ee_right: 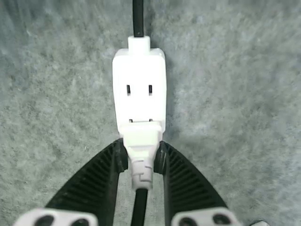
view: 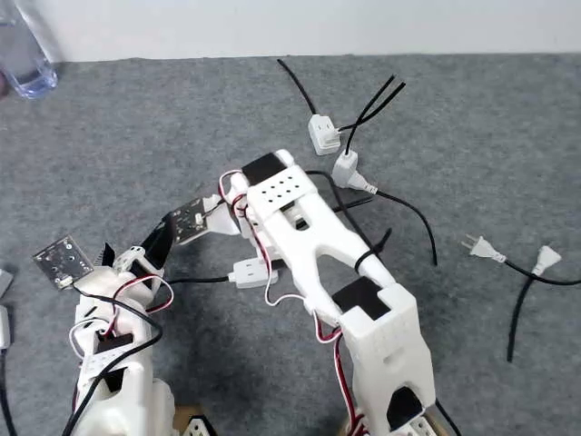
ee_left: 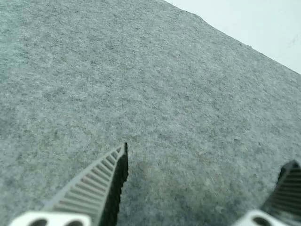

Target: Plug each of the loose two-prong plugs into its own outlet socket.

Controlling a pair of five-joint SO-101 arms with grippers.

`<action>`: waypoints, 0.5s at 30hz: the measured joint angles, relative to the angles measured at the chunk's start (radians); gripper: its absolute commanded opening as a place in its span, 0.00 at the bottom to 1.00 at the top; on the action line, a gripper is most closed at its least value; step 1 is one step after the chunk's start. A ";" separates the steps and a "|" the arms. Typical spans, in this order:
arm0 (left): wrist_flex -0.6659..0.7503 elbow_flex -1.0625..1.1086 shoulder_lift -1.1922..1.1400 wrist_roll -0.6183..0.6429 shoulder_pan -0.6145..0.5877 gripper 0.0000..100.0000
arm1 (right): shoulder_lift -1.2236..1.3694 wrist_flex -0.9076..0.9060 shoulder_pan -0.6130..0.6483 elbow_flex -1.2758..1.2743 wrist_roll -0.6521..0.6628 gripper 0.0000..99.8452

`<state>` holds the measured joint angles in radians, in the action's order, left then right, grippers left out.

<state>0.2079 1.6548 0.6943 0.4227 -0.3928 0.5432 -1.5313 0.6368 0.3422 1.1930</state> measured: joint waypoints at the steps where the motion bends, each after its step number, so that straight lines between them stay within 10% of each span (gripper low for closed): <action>1: 0.000 0.000 0.000 0.000 0.000 0.46 | 0.000 0.002 0.008 0.000 -0.008 0.01; 15: 0.000 0.000 0.000 0.000 0.000 0.46 | 0.103 0.028 0.068 0.026 -0.078 0.01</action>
<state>0.2079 1.6548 0.6943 0.4227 -0.3928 0.6460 -1.5037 0.7043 0.3682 1.1147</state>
